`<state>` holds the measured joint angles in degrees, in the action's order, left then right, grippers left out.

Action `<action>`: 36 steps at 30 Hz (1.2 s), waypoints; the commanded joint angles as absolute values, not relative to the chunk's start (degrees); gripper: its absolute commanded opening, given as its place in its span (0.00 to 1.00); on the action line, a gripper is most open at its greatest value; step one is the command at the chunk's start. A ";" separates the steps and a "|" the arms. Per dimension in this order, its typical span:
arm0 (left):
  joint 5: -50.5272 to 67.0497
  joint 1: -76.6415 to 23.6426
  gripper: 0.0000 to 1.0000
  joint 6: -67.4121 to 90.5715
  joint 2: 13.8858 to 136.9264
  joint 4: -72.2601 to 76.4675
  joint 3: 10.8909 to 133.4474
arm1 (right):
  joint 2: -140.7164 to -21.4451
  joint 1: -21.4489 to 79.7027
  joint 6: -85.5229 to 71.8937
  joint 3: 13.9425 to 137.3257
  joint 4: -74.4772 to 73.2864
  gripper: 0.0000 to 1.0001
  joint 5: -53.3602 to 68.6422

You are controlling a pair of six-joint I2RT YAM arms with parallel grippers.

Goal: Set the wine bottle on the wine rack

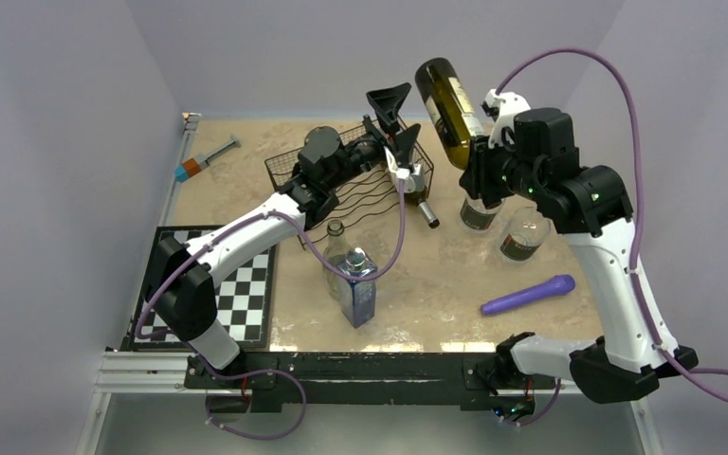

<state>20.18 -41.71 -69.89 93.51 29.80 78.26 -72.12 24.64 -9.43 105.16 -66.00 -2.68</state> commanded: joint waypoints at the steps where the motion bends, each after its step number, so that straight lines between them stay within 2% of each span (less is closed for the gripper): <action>1: 11.90 -42.13 0.99 -60.02 90.45 38.57 78.25 | -67.79 24.61 -9.90 97.93 -54.09 0.00 -2.66; 7: -10.98 -42.28 0.99 -46.00 90.76 39.65 85.43 | -63.89 24.66 -9.12 83.53 -47.41 0.00 4.24; 11: -22.38 -42.22 0.99 -41.25 90.90 32.09 90.94 | -61.49 26.09 -8.47 74.60 -41.03 0.00 10.00; 16: -31.71 -38.63 0.99 -26.99 88.39 22.17 93.17 | -60.78 30.03 -7.08 67.07 -38.95 0.00 7.96; 21: -25.70 -26.48 0.99 5.50 82.36 1.26 93.42 | -59.14 32.55 -5.83 60.51 -38.86 0.00 7.32; 24: -22.73 -19.68 0.97 18.82 80.24 -8.40 91.69 | -58.80 33.48 -6.51 58.32 -39.86 0.00 6.37; 30: -13.60 -12.49 0.96 29.85 82.14 -20.42 89.90 | -59.22 34.32 -8.96 55.38 -40.08 0.00 6.03; 36: -3.35 -7.93 0.96 36.97 85.05 -26.27 85.74 | -64.35 34.36 -9.35 55.78 -39.62 0.00 1.19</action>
